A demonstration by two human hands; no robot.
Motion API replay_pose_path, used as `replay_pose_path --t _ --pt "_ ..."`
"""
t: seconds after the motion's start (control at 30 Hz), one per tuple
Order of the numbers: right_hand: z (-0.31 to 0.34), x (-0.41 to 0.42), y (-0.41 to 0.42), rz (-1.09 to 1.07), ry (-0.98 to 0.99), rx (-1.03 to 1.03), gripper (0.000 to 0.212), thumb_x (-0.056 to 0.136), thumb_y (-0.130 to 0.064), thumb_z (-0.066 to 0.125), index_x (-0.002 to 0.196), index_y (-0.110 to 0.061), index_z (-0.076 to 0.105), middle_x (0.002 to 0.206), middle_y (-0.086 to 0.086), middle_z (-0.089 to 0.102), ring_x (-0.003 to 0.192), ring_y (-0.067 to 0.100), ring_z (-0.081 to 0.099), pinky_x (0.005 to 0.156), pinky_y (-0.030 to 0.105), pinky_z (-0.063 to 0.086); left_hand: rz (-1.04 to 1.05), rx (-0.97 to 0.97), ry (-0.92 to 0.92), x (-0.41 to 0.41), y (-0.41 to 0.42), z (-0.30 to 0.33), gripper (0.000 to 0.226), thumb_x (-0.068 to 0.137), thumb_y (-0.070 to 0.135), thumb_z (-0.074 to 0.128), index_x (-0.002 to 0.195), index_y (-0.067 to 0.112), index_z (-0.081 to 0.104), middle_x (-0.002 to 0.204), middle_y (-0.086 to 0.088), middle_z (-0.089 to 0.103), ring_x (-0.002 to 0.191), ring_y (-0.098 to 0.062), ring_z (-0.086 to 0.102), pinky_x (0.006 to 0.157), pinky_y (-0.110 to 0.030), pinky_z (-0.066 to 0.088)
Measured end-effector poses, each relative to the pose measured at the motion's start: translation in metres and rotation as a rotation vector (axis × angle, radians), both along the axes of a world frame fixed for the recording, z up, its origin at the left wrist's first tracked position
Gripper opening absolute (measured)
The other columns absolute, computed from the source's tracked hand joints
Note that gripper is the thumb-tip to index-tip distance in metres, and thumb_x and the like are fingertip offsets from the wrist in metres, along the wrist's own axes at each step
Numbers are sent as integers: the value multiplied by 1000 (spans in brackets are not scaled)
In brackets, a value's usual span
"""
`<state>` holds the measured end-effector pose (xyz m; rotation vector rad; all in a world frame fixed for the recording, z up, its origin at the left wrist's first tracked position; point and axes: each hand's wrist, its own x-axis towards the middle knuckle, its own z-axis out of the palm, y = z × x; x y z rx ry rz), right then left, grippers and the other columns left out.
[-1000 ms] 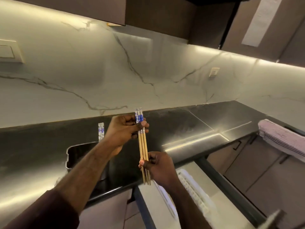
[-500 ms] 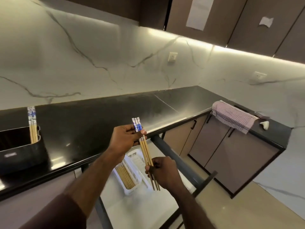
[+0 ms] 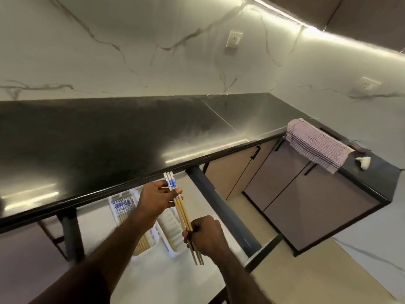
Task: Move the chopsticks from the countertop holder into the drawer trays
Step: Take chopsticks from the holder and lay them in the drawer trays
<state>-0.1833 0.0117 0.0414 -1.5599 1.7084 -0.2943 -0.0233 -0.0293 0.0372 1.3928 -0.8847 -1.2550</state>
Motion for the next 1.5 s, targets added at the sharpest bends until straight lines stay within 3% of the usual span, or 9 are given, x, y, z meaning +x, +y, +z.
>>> replay_pose_path --t 0.33,0.47,0.6,0.77,0.97,1.1,1.2,1.4,1.5 --pt "-99 15 -85 86 105 277 31 79 -29 76 97 -5 75 96 10 76 88 26 73 84 39 59 -11 211 -420 5 -49 -92 28 86 24 70 108 8 64 97 -12 72 85 -23 72 80 -44 59" --pt "-123 24 -112 153 156 324 45 81 -38 74 108 -3 68 107 10 73 98 27 70 79 25 56 -72 224 -636 4 -56 -111 34 90 27 65 118 11 59 110 -9 68 99 -26 67 88 -44 55" --pt "-139 36 -131 128 125 391 50 74 -26 81 113 -1 63 110 17 71 101 34 69 89 44 57 -204 240 -797 2 -60 -130 17 94 14 56 109 14 62 104 -5 69 91 -15 67 82 -34 57" --pt "-157 45 -146 158 202 414 52 72 -23 81 116 -7 58 114 12 69 103 30 68 89 43 57 -384 317 -1047 -3 -65 -151 23 93 8 52 113 14 61 109 -5 68 97 -18 65 85 -36 55" --pt "-177 48 -143 300 378 302 45 85 -31 65 123 -11 52 126 7 62 116 26 60 96 31 50 -597 391 -1368 -8 -77 -164 40 92 11 55 132 11 51 139 -10 53 135 -26 41 114 -47 29" --pt "-184 52 -136 321 372 247 27 90 -26 54 115 -14 54 123 9 61 115 28 60 93 31 47 -679 424 -1417 -8 -82 -169 46 94 16 56 138 9 45 145 -11 46 139 -27 34 116 -46 26" --pt "-186 52 -128 357 391 171 10 93 -22 47 102 -21 50 121 8 61 113 27 59 90 30 46 -711 396 -1504 -9 -83 -172 50 97 17 49 144 7 37 152 -15 37 146 -31 18 120 -50 3" --pt "-192 48 -112 367 418 -16 29 99 -24 34 119 -16 53 119 4 62 109 24 59 88 31 45 -716 414 -1505 -9 -86 -181 56 100 24 43 150 8 24 161 -18 10 149 -34 -3 119 -50 -8" --pt "-192 50 -110 366 424 -71 30 99 -23 35 126 -18 49 119 3 62 108 24 60 89 32 46 -738 411 -1531 -7 -88 -180 53 100 26 40 149 10 28 161 -17 14 149 -33 -1 119 -51 -7"
